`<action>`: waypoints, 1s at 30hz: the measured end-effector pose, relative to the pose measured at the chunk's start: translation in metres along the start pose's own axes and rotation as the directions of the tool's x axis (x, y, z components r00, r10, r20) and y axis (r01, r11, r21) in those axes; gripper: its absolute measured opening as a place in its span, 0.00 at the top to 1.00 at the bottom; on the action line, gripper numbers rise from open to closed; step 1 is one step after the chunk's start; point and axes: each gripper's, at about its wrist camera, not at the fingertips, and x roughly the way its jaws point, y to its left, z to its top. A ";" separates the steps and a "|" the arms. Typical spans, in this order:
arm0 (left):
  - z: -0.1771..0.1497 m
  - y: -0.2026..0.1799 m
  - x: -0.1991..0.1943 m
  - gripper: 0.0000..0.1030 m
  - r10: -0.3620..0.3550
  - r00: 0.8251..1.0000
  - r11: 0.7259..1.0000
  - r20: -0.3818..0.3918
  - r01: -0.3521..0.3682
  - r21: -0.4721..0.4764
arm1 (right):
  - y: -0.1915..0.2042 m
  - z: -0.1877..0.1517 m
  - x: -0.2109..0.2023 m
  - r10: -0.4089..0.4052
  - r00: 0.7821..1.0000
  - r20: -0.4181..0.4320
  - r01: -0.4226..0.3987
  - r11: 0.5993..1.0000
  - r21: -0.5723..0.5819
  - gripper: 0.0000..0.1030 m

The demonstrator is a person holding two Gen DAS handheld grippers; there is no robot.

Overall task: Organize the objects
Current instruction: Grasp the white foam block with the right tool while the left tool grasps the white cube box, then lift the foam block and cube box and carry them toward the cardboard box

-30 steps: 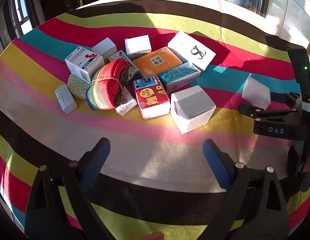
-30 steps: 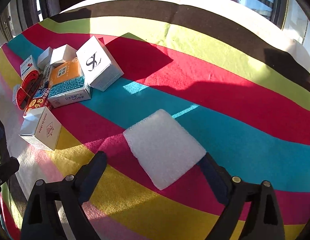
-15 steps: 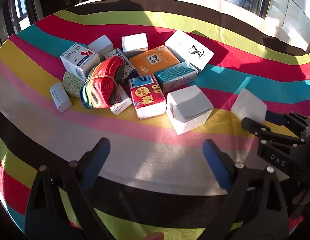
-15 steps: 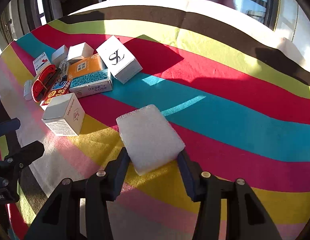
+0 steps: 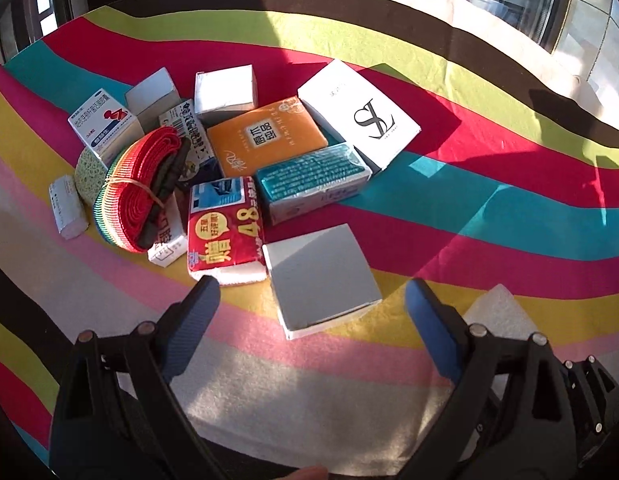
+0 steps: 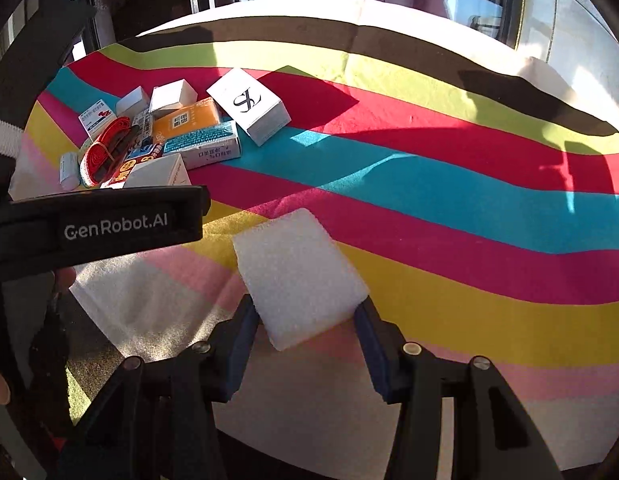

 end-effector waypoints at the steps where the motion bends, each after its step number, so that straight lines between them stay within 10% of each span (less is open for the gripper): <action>1: 0.002 -0.002 0.003 0.08 0.005 1.000 1.000 -0.006 -0.005 0.000 | 0.003 0.003 0.007 0.000 1.000 0.000 0.000 1.000 0.001 0.51; 3: 0.002 -0.001 0.008 0.26 -0.006 1.000 1.000 -0.018 0.005 -0.012 | 0.004 0.002 0.007 -0.003 1.000 0.002 0.003 1.000 0.004 0.51; 4: 0.002 0.001 0.011 0.54 -0.014 0.999 1.000 -0.029 0.013 -0.022 | 0.004 0.003 0.007 -0.005 1.000 0.003 0.005 1.000 0.004 0.51; 5: 0.002 0.001 0.009 0.56 0.004 1.000 1.000 -0.014 -0.004 -0.013 | 0.005 0.003 0.007 -0.007 1.000 0.004 0.007 1.000 0.005 0.50; 24: 0.000 -0.005 -0.014 0.56 0.009 1.000 0.999 0.005 -0.009 0.034 | -0.003 0.007 0.018 -0.057 0.998 -0.018 0.058 0.996 0.060 0.29; 28: -0.001 -0.002 -0.020 0.57 0.008 1.000 1.000 0.013 -0.008 0.028 | 0.000 0.012 0.021 -0.061 0.998 -0.014 0.062 0.997 0.055 0.31; 30: -0.003 0.001 -0.024 0.57 0.008 1.000 1.000 0.020 -0.009 0.026 | 0.004 0.013 0.021 -0.053 0.999 0.000 0.053 0.998 0.041 0.49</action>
